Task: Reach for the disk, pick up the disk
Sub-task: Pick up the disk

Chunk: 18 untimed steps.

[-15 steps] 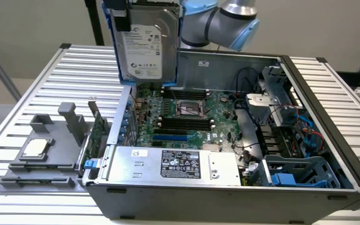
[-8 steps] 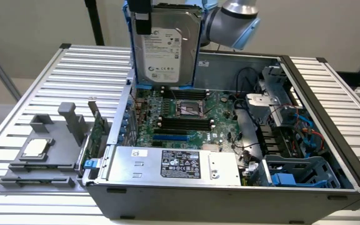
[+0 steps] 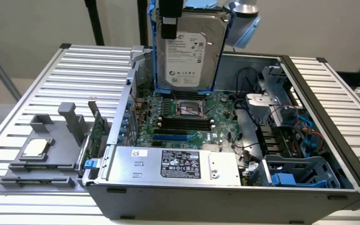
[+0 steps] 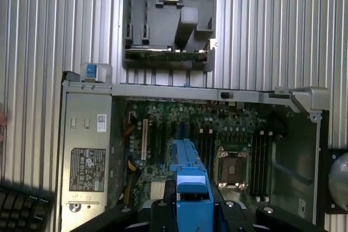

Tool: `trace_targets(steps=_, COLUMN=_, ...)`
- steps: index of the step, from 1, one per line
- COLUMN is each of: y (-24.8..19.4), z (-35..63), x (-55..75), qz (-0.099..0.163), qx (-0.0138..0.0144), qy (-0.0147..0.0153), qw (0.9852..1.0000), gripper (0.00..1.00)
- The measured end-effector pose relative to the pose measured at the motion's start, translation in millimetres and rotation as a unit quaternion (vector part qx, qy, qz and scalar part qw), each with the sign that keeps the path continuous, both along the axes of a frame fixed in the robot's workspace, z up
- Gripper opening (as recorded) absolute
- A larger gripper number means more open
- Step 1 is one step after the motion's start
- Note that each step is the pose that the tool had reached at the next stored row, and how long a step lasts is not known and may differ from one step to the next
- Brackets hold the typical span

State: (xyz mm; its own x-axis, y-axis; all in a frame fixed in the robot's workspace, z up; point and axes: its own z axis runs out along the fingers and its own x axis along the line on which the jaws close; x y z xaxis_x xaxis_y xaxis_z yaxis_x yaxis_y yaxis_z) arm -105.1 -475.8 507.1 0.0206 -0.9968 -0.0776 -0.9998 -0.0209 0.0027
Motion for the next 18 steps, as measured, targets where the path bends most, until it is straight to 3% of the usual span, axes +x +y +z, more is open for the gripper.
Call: trace_targets(steps=18, y=-30.0, z=1.4, x=81.7, qz=0.000, qx=0.0000, qy=0.0002, qw=1.0000, gripper=0.33)
